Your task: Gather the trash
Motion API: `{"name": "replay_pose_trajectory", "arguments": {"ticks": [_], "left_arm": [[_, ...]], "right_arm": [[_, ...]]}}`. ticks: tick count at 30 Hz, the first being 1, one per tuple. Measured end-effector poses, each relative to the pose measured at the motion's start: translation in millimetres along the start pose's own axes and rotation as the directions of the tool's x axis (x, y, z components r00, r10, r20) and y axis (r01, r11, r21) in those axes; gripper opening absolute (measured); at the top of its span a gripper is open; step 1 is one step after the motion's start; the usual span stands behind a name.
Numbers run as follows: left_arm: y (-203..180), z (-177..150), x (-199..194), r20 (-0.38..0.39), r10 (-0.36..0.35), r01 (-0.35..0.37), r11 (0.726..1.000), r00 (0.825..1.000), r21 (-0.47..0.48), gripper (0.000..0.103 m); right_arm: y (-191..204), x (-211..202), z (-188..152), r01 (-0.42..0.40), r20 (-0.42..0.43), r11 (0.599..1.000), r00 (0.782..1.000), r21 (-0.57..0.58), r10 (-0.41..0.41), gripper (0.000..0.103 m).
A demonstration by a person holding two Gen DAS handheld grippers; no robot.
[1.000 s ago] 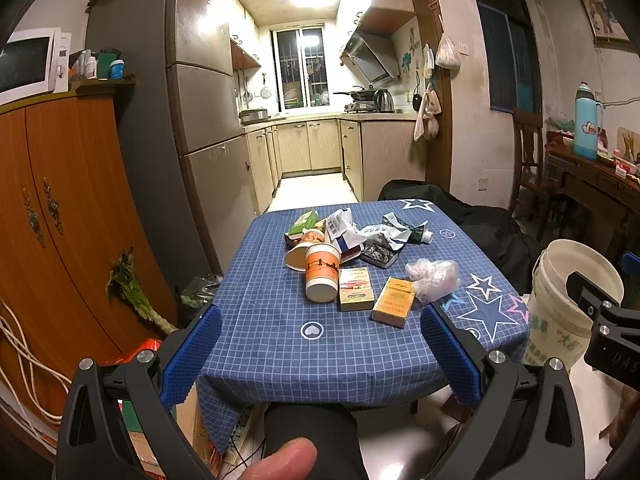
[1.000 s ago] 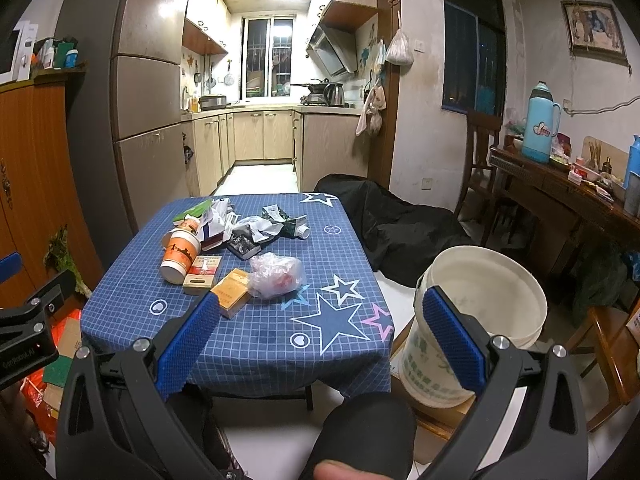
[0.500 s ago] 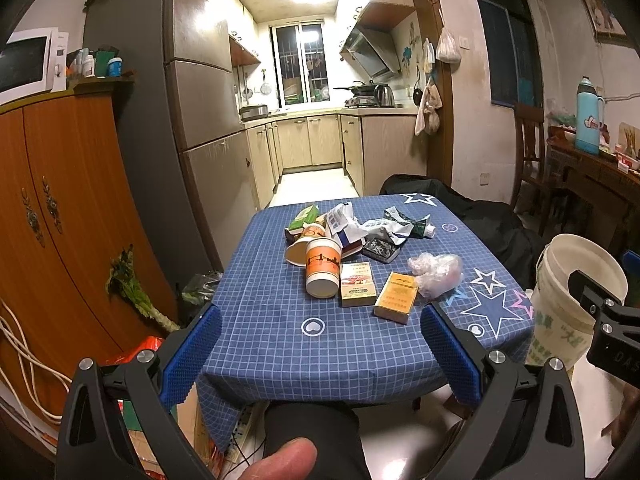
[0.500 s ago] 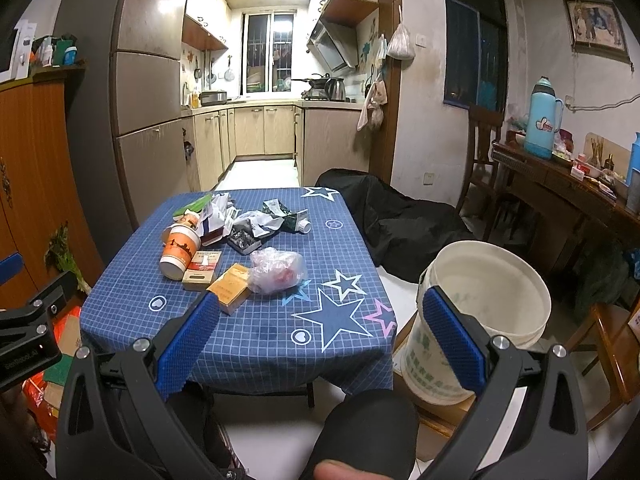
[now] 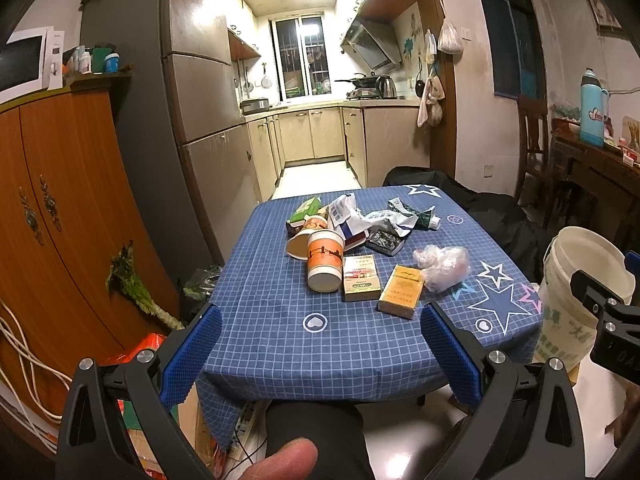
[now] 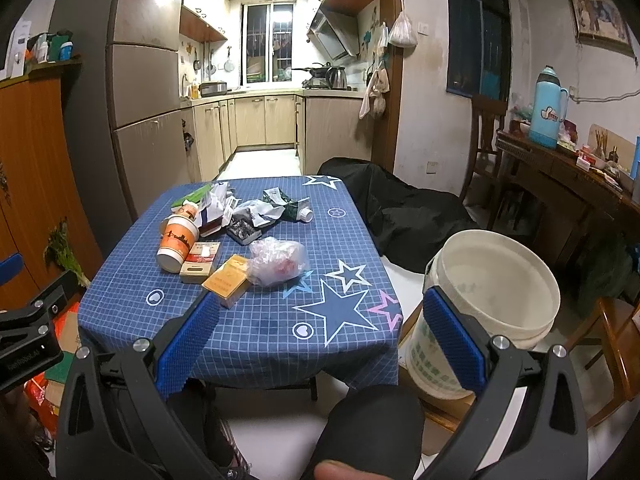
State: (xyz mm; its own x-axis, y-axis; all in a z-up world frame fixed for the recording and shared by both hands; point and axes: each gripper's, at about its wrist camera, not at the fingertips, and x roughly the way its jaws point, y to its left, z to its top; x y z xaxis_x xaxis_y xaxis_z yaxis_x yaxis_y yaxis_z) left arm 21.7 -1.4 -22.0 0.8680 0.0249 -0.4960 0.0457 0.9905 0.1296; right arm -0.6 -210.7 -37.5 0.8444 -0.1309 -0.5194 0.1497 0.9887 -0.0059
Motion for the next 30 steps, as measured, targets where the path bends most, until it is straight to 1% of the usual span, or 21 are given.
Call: {"name": "replay_pose_trajectory", "arguments": {"ticks": [9, 15, 19, 23, 26, 28, 30], "left_arm": [[0, 0, 3, -0.002, 0.009, -0.009, 1.0, 1.0, 0.002, 0.1], [9, -6, 16, -0.004, 0.013, -0.013, 1.0, 1.0, -0.006, 0.1], [21, -12, 32, -0.022, 0.016, -0.017, 0.999, 1.0, -0.039, 0.1], [31, -18, 52, -0.077, -0.007, 0.001, 0.998, 0.997, -0.068, 0.1], [40, -24, 73, -0.118, -0.026, 0.016, 0.996, 0.993, -0.082, 0.1], [48, -27, 87, -0.139, -0.047, 0.032, 0.993, 0.989, -0.112, 0.099], [59, -30, 99, -0.133, -0.054, 0.031, 0.985, 0.99, -0.171, 0.099]], "right_arm": [[-2, 2, 0, -0.012, -0.004, 1.0, 1.0, 0.014, 0.012, 0.098], [-5, 14, -1, -0.038, -0.015, 0.998, 0.999, 0.042, 0.039, 0.098], [-5, 28, -4, -0.051, -0.025, 0.998, 0.998, 0.049, 0.052, 0.098], [0, 47, -5, -0.09, -0.036, 0.995, 0.995, 0.044, 0.092, 0.098], [6, 68, -5, -0.13, -0.062, 0.991, 0.989, 0.026, 0.131, 0.098], [9, 84, -4, -0.165, -0.09, 0.986, 0.982, 0.009, 0.165, 0.098], [12, 100, -2, -0.174, -0.097, 0.985, 0.98, 0.005, 0.174, 0.098]]}}
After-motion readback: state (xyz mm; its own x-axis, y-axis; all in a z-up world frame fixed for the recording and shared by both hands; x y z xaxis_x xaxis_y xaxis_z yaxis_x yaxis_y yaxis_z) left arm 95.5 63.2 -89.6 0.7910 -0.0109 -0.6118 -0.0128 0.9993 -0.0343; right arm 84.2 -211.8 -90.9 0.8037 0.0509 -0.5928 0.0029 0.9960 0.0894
